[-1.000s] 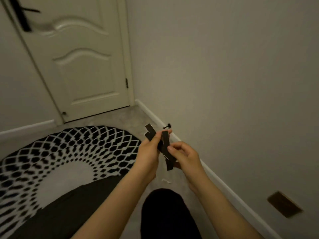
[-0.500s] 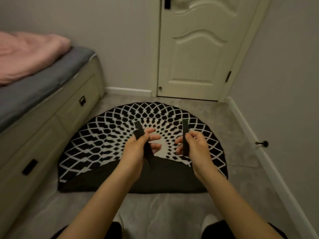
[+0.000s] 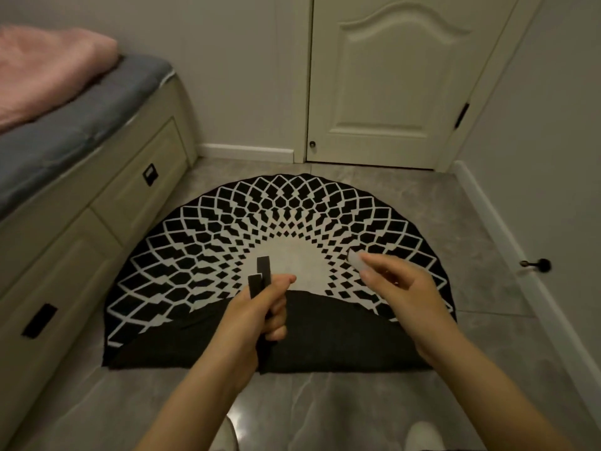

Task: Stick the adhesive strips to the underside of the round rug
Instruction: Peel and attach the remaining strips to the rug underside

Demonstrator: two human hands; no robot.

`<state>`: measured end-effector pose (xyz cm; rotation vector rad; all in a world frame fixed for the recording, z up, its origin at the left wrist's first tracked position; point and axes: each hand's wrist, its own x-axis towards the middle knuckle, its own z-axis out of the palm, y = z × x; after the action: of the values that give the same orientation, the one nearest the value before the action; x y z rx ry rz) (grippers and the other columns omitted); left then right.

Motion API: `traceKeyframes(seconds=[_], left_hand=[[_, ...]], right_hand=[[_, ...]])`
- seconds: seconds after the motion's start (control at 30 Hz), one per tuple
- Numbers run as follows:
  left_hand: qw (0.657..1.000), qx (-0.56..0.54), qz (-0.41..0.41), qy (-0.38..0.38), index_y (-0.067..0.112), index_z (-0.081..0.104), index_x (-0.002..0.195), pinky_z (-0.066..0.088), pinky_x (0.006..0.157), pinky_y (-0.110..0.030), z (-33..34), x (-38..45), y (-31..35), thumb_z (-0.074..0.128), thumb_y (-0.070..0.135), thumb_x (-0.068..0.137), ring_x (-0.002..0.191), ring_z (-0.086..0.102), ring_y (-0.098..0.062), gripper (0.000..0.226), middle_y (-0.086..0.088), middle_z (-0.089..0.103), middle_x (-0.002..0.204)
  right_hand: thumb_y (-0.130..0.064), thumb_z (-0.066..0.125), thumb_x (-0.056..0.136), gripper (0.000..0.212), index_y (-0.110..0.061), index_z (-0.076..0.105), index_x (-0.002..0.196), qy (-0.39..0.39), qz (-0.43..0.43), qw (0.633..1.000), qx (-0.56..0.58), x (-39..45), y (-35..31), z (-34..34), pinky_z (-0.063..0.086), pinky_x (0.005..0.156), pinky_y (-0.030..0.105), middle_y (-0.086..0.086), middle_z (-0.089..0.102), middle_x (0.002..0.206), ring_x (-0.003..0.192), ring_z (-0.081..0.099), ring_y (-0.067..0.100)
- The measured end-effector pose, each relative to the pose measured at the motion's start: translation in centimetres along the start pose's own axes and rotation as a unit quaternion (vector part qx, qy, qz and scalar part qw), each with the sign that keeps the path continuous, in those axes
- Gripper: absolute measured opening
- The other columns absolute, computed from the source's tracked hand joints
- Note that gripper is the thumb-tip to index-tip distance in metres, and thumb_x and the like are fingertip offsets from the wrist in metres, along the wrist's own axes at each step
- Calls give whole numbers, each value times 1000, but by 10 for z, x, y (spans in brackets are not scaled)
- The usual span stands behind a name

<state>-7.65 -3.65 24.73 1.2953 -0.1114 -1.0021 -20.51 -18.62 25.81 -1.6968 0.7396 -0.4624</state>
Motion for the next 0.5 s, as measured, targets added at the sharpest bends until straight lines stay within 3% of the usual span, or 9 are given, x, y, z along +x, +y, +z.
traceKeyframes(seconds=[0.13,0.23,0.37,0.5], left_hand=[[997,59,39,-3,13,64,93,31,39,-19,4,1,0,65,31,73,42,33,-7,28,1,42,56],[996,83,43,-1,15,69,99,32,40,-18,7,3,-3,64,30,77,43,34,-7,28,-1,51,60],[992,117,39,-25,16,72,98,32,41,-18,5,0,-5,63,31,79,42,33,-7,26,5,42,48],[984,177,20,-12,17,71,88,34,44,-20,-1,-1,-6,68,32,79,41,36,-6,18,6,42,48]], right_hand=[[-17,65,85,27,-38,60,101,-19,-43,995,-85,-5,11,2,43,74,14,-10,56,93,84,52,-1],[-14,67,83,22,-35,62,91,-57,-98,988,-109,-9,13,9,41,74,7,-14,58,93,87,53,-4],[-35,66,75,22,-30,71,96,-53,-207,967,-137,-11,17,14,46,71,10,-12,59,91,88,59,4],[-30,65,77,24,-20,74,97,-57,-270,949,-152,-9,21,14,44,70,8,-9,58,86,81,58,3]])
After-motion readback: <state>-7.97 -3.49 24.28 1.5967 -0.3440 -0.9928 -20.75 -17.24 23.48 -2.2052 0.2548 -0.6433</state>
